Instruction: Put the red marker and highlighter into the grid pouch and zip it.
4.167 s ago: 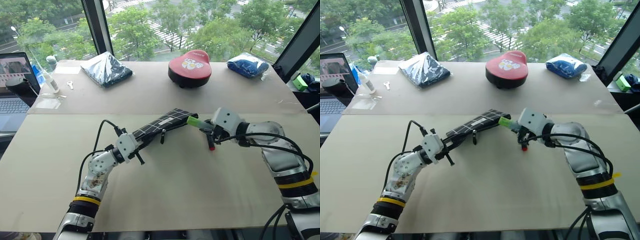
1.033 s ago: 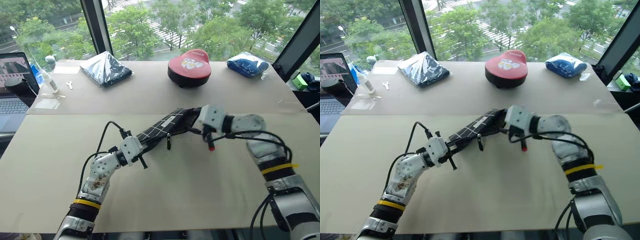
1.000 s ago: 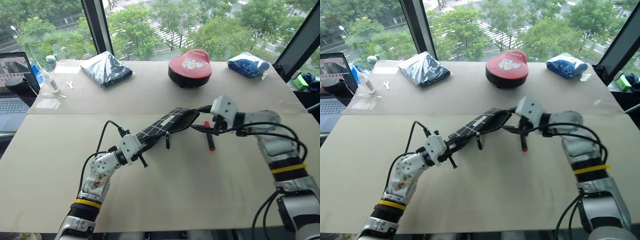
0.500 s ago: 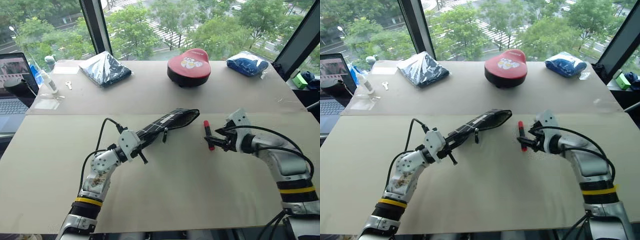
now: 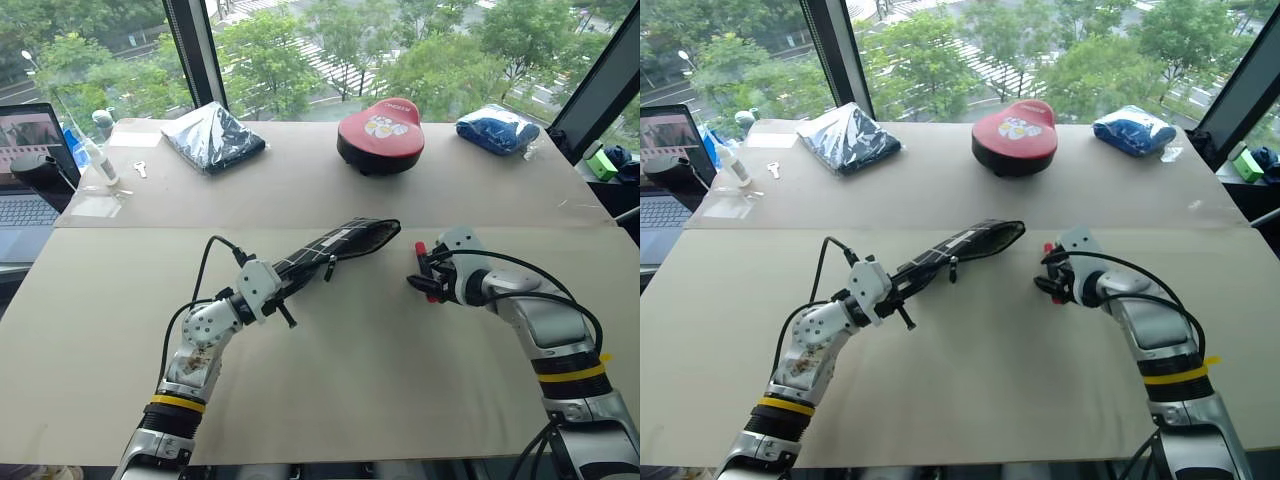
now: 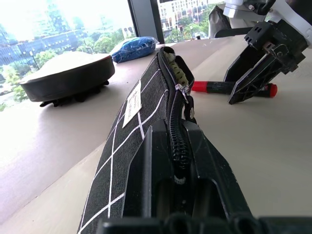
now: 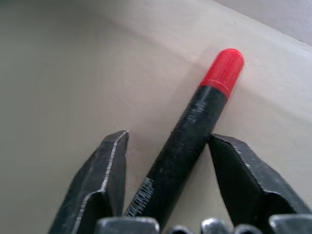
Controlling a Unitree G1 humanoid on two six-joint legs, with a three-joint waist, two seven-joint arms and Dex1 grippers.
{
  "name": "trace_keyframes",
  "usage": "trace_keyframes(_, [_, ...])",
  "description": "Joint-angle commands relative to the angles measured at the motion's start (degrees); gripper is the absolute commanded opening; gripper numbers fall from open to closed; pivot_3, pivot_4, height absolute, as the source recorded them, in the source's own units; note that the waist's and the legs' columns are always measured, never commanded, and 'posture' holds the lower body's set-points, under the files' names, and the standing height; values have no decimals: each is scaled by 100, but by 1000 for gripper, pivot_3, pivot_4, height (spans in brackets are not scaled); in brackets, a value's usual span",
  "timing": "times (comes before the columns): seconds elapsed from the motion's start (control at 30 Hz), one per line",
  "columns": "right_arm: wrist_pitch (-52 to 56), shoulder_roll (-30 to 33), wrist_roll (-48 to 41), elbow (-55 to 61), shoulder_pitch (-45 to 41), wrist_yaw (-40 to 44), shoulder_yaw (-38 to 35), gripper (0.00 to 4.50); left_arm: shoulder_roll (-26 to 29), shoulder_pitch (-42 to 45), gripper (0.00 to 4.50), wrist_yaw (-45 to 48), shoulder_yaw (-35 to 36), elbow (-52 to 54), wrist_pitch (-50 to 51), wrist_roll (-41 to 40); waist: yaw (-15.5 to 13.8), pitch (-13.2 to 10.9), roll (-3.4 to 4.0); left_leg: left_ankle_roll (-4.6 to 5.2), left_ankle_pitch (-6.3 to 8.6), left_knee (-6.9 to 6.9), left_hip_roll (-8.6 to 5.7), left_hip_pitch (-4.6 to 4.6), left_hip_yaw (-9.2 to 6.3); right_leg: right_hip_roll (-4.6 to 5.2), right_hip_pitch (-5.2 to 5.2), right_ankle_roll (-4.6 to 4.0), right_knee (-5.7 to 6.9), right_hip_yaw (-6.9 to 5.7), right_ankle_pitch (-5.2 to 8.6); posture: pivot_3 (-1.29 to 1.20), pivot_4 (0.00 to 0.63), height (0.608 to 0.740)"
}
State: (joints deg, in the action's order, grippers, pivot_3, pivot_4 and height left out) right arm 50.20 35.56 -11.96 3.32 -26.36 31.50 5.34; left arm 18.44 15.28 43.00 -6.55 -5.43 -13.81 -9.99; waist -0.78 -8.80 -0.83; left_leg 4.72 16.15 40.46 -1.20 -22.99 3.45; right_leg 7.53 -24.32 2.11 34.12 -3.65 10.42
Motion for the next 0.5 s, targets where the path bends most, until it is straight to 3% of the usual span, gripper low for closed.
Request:
trace_keyframes(0.03, [9, 109, 99, 151, 50, 27, -15, 1355, -12, 15, 0, -68, 52, 263, -7, -55, 2, 0, 0, 2, 1, 1, 0, 1, 0, 0, 1, 0, 0, 0, 0, 0, 150, 740])
trace_keyframes(0.1, [12, 126, 35, 186, -30, 68, -105, 668, -7, 18, 0, -77, 55, 279, 5, -61, 2, 0, 0, 0, 0, 2, 0, 1, 0, 0, 1, 0, 1, 0, 0, 0, 150, 740])
trace_keyframes(0.13, [31, 120, -9, 177, -112, 69, -191, 528, -4, 16, 0, -77, 53, 286, 5, -62, 2, 0, 0, -2, -1, 2, 0, 1, 0, 0, 1, 0, 1, 0, 0, 0, 150, 740])
trace_keyframes(0.33, [-530, 88, -98, 154, -467, 83, -606, 503, 8, 19, 0, -71, 41, 298, 8, -56, 11, 0, 0, -5, -3, 2, 0, -4, 1, -1, -5, 0, 1, 1, 0, 0, 150, 740])
trace_keyframes(0.5, [-2625, 844, 691, 510, -503, 569, -285, 503, 19, 13, 0, -39, 23, 310, 17, -58, -4, -3, 4, -5, -3, 2, -5, -5, 0, -4, -6, 3, 0, 0, 1, 0, 150, 740])
